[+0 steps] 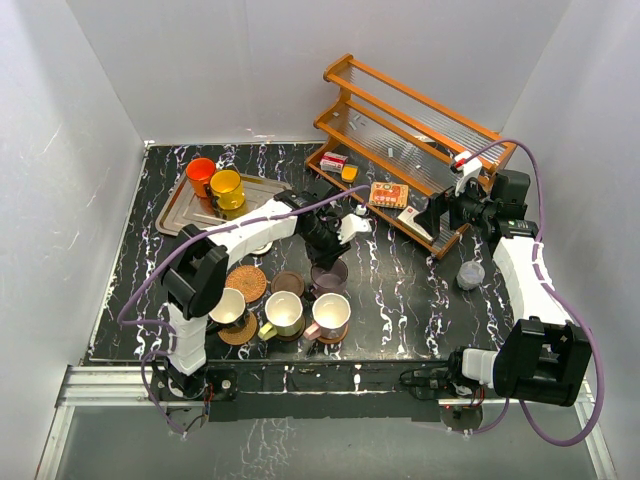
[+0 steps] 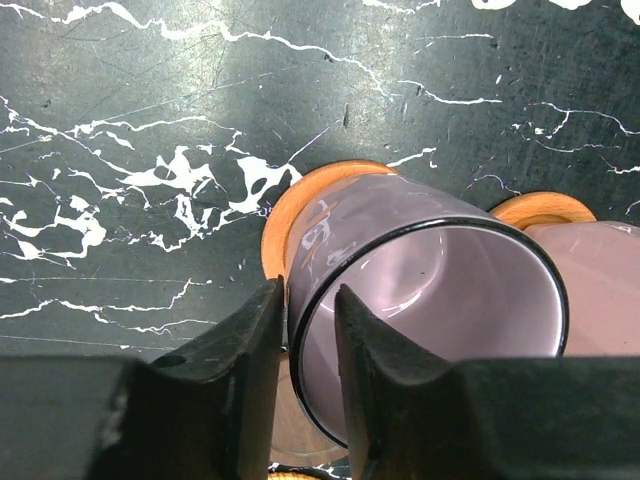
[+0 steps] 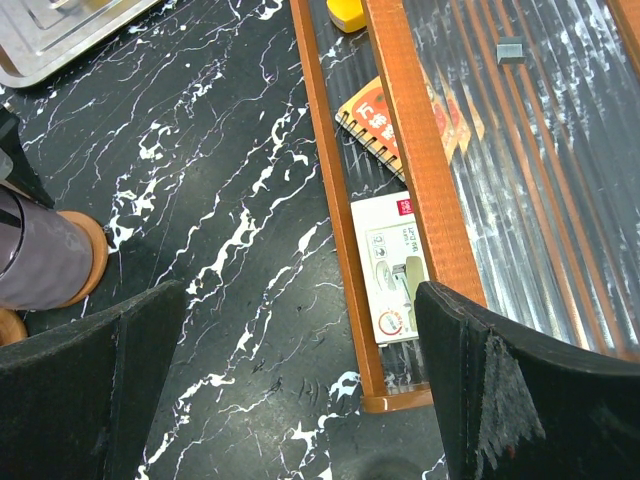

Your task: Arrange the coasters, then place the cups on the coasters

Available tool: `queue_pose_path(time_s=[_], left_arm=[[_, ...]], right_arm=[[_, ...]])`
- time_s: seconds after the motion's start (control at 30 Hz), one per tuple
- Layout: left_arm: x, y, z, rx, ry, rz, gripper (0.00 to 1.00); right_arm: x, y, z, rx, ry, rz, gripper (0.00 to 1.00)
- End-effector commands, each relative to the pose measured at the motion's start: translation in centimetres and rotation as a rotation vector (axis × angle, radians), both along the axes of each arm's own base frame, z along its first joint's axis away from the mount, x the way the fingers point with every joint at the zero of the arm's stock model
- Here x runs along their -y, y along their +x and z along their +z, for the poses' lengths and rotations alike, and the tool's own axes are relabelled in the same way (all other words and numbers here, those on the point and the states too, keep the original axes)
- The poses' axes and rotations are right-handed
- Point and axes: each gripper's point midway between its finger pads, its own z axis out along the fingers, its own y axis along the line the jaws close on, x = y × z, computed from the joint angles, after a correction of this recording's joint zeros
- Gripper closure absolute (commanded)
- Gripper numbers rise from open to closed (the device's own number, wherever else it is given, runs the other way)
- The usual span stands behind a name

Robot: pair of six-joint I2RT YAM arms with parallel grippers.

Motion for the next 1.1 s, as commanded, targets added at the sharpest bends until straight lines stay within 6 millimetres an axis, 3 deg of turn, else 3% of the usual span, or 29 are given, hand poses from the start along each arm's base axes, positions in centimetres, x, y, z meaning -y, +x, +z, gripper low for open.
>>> queue_pose_path(time_s=[0.0, 0.17, 0.33, 0.6, 0.7, 0.8, 1.07], left_arm=[[0.4, -0.5, 3.2, 0.045, -0.066, -0.026, 0.71], [0.4, -0.4, 4.7, 0.073, -0.088, -0.019, 0.57], [0.3, 0.0, 7.6, 0.137, -0.126, 0.017, 0.49], [-1.8, 3.5, 11.5, 0.277, -0.116, 0.187, 0.42], [-3.6, 5.7, 12.9, 0.314, -0.134, 0.287, 0.4], [-6.8, 8.6, 14.2, 0.345, -0.168, 0.432, 0.38], [-18.0, 13.9, 15.7, 0.44, -0.178, 0.833, 0.3]], right_arm=[[0.0, 0.6, 2.6, 0.08, -0.006, 0.01, 0.02], [0.0, 0.6, 2.4, 0.072, -0.001, 0.01, 0.02], [0.0, 0.7, 2.3, 0.068, 0.001, 0.007, 0.02], [0.4, 1.0, 2.1, 0.065, -0.012, -0.016, 0.02], [0.4, 1.0, 2.1, 0.065, -0.014, -0.015, 0.02], [0.4, 1.1, 1.9, 0.06, -0.013, -0.015, 0.02], [0.5, 1.2, 1.7, 0.055, -0.016, -0.018, 0.02]])
